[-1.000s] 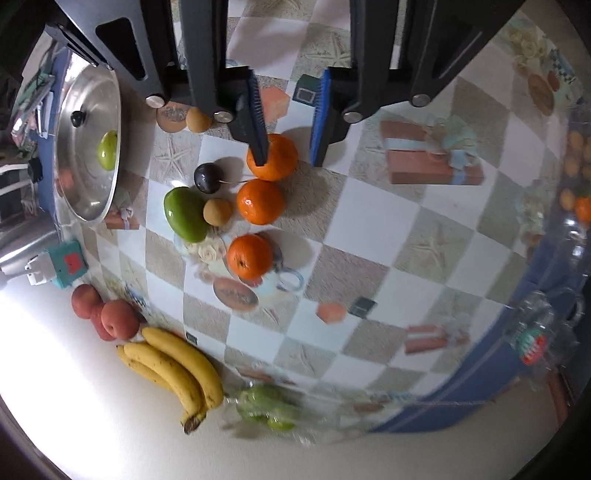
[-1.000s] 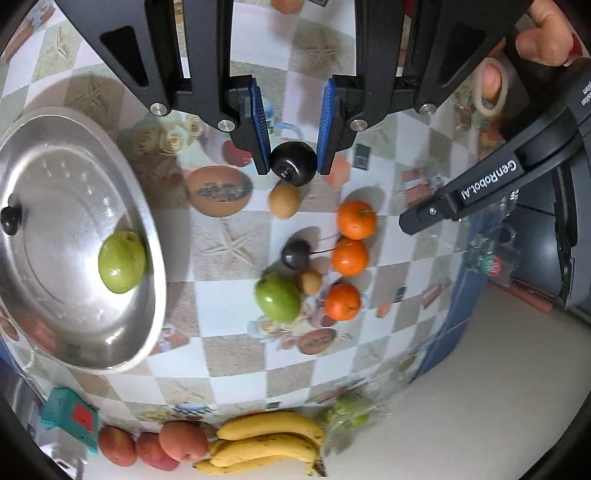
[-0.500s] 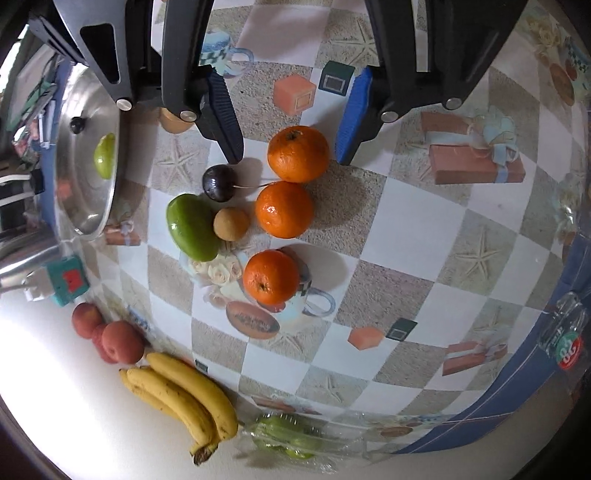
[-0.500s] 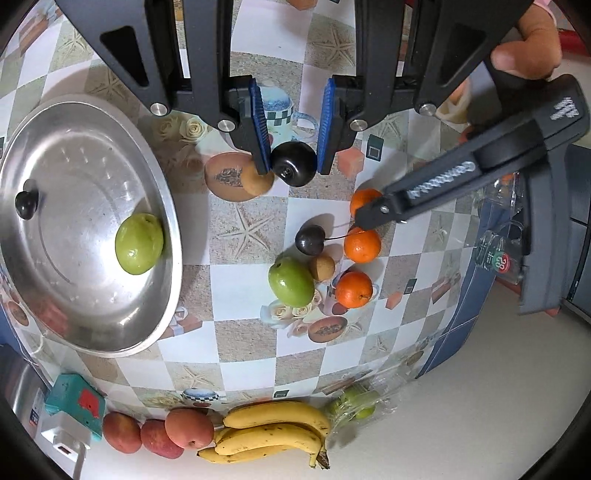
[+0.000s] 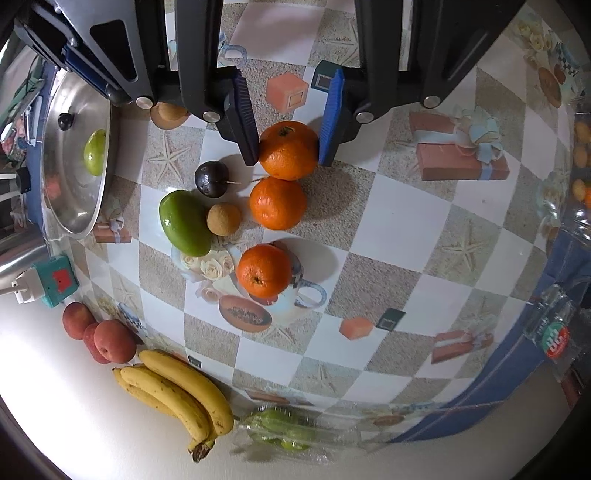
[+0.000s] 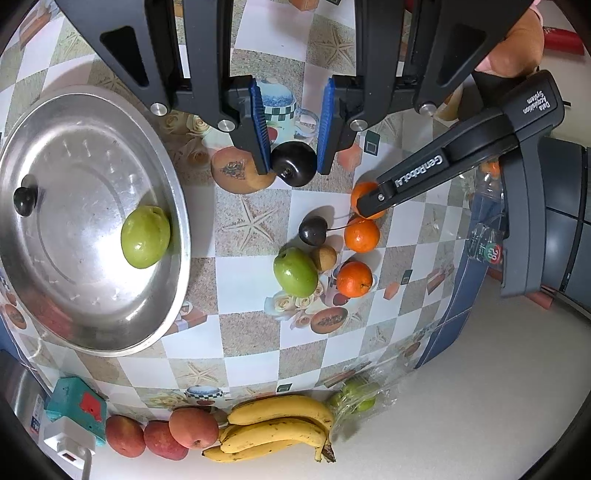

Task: Organize fruits
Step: 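Close the left gripper on the mandarin and lift it, then carry the mandarin with the left gripper over the bowl while the right gripper carries the plum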

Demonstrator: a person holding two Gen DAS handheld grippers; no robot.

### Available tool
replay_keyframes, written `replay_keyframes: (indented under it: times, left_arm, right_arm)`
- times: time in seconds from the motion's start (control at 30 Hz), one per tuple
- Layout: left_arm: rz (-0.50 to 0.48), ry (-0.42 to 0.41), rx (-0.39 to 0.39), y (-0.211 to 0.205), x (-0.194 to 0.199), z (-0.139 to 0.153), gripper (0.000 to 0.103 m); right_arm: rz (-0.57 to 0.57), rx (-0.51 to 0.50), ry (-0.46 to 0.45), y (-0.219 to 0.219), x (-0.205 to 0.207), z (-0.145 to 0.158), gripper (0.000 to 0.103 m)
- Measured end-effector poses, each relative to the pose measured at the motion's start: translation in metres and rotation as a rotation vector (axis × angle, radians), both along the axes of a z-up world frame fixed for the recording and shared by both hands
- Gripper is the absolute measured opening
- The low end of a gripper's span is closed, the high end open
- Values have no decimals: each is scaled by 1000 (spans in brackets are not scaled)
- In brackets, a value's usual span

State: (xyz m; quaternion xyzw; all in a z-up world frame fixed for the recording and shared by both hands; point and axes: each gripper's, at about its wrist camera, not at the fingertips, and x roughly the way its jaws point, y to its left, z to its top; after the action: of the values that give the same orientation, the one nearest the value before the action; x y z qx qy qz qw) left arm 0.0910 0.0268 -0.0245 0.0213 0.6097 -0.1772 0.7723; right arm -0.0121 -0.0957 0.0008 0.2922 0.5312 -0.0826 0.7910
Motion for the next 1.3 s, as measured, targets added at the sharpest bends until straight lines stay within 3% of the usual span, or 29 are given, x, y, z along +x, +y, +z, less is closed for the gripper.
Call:
replay_keyframes:
  times: [0.27,0.63,0.9,1.3]
  left_arm:
    - [17,-72,11,-2,-10,22,35]
    - [-51,-151,-9,-28,-26,48,35]
    - [-156,-160,-28,-74,-43,60,35]
    - [-326,-147,-53,-153,-54,63,35]
  right_arm:
    - [-36,23,-7,-16,-5,-1,26]
    - [-87,18,-6,-37,-11,0,26]
    - [-140,8,-32,-57,-21,8,26]
    - [-352,-6,-13,-125,-56,4,26]
